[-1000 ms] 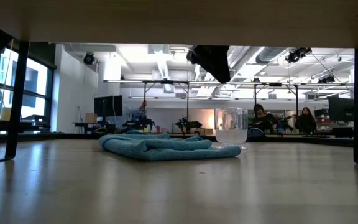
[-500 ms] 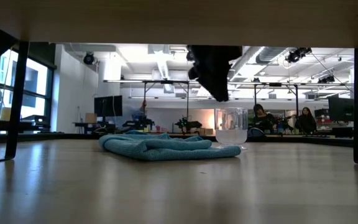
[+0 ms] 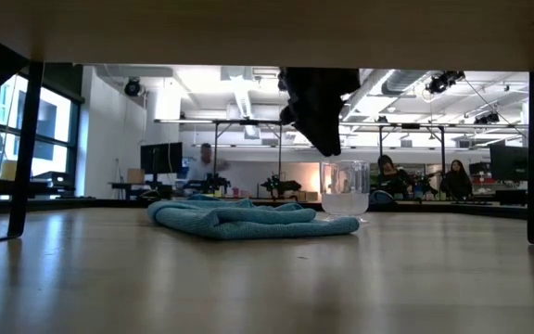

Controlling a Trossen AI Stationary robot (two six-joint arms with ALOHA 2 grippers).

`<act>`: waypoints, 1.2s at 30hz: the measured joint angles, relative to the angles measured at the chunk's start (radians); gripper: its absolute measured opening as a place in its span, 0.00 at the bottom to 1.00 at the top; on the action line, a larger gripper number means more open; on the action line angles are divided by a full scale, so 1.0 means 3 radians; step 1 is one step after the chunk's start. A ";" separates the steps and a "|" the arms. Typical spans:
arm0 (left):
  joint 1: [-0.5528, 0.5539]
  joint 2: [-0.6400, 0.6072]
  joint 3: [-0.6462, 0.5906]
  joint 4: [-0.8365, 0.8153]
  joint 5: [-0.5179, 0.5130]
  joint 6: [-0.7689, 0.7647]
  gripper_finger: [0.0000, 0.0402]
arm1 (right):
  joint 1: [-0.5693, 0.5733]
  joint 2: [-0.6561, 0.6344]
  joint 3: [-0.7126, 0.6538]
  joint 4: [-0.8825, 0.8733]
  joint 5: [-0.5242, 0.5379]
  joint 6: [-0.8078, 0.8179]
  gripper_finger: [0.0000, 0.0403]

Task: Stack small to large cups/mugs on shelf
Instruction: Put the transparent mug on the shelf

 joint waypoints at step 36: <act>0.0062 0.0138 0.0002 -0.0092 0.0286 -0.0268 0.34 | -0.0001 0.0000 0.0000 -0.0001 -0.0002 -0.0029 0.34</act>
